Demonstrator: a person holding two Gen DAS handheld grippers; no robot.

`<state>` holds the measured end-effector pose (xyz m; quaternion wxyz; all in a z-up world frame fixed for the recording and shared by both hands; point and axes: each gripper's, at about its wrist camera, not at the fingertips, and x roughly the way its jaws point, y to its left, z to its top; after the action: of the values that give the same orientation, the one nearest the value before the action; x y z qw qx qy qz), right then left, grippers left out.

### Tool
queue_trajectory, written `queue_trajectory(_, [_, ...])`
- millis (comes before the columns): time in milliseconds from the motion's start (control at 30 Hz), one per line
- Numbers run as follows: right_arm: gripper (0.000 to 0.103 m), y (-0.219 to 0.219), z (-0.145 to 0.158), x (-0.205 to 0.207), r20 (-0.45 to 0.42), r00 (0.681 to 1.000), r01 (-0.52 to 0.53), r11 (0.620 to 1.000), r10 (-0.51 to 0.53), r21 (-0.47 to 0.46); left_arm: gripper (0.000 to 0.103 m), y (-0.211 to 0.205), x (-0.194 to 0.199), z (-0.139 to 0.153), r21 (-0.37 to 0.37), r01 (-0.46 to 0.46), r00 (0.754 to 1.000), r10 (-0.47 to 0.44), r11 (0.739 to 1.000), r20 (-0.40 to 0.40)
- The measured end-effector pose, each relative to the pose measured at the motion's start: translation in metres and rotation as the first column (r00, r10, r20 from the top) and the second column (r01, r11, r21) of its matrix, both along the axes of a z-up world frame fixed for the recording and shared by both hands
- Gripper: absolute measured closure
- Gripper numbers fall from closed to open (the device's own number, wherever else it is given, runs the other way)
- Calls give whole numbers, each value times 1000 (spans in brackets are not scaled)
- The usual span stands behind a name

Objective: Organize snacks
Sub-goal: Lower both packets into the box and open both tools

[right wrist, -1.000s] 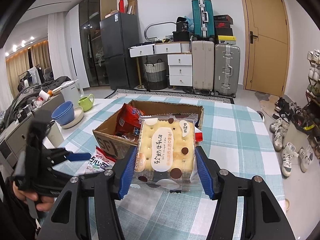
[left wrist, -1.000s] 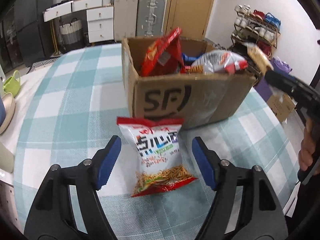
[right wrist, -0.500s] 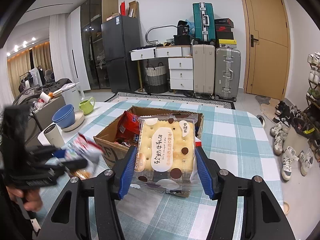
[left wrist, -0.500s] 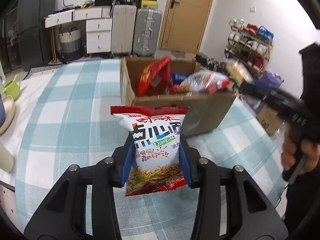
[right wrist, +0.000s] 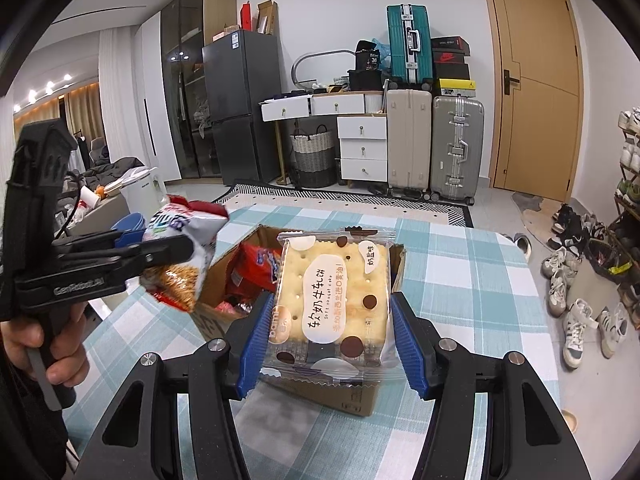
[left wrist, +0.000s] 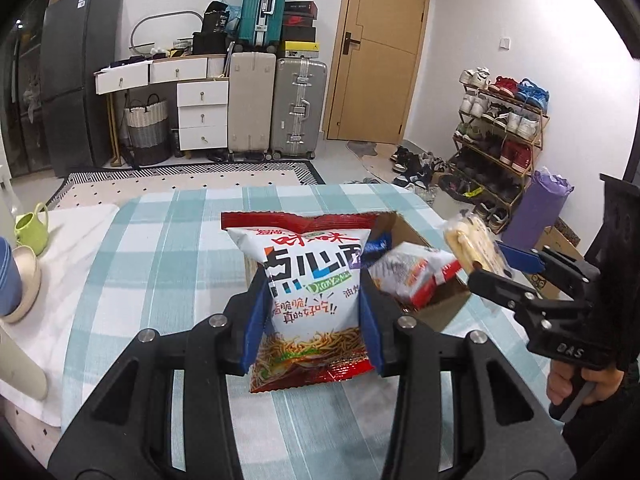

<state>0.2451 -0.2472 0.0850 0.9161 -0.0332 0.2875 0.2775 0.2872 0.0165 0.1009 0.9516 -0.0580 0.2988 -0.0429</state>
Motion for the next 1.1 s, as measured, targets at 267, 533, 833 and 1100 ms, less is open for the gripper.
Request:
queue_trajectory(267, [45,4,2,21,-14,1000,0,1000,-1,-23,65,1,55,-4,9,-7,999,7,1000,-38])
queue_trajectory(533, [45,13,2,45,-43,999,-15,999,14,-37,64,-13,86,-16,38,26,998,-24,999,-65])
queue_trajectory(833, [45,36,-16,79,-102,994,-47,996,39,-81,64,-10,95,-26,40,37,995,-33,999,-97])
queue_trajectory(1100, [42,38,-23,83,-115,993,-49,996,40,-73,64,1,100,-35,54,36,989,-28,998,-145])
